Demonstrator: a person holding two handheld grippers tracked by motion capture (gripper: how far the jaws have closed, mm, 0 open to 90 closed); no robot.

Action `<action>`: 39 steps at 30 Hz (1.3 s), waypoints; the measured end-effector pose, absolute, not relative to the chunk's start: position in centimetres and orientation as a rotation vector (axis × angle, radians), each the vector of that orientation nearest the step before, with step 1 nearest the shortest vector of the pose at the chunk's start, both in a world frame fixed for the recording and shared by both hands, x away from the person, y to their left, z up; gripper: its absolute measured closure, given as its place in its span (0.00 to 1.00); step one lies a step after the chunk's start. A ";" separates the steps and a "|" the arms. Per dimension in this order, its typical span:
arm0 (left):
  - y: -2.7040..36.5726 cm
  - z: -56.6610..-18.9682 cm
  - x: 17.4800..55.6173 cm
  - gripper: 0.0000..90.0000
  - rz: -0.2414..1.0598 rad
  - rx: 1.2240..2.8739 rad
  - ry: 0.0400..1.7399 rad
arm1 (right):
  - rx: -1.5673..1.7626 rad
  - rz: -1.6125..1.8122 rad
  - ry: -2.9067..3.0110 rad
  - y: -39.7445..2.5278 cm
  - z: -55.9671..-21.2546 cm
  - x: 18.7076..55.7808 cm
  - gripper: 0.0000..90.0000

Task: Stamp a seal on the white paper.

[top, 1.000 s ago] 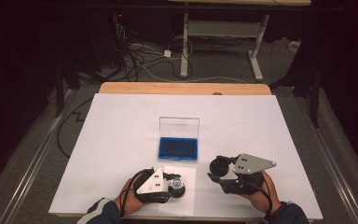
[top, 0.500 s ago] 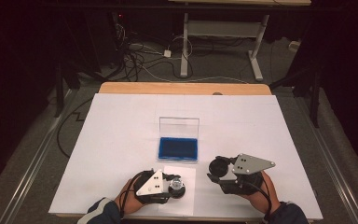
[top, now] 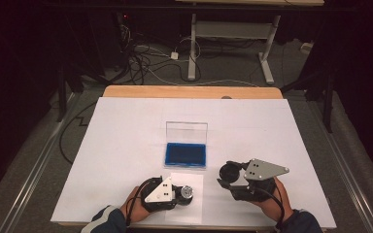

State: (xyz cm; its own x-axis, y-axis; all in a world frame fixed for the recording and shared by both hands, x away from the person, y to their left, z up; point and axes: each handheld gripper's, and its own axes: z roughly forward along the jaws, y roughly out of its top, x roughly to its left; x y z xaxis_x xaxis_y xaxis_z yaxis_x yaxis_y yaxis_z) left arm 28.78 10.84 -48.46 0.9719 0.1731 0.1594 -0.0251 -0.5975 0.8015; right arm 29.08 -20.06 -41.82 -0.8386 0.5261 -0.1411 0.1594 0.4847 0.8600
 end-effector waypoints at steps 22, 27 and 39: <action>11.7 -47.2 28.7 0.80 0.263 2.087 0.142 | 0.564 1.306 2.353 -19.9 -41.8 29.0 0.42; 11.8 -47.0 28.8 0.80 0.263 2.075 0.150 | 0.565 1.307 2.350 -20.0 -41.8 29.1 0.43; 12.1 -46.6 28.9 0.80 0.277 2.049 0.173 | 0.566 1.304 2.353 -19.9 -41.9 29.1 0.43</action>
State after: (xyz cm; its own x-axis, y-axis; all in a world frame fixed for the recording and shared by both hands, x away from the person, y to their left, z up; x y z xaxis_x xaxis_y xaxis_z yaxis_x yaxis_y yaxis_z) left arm 28.87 12.07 -46.63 0.9633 0.2387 0.1226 0.0051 -0.4730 0.8810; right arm 29.07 -19.92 -41.86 -0.8425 0.5203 -0.1395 0.1574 0.4855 0.8600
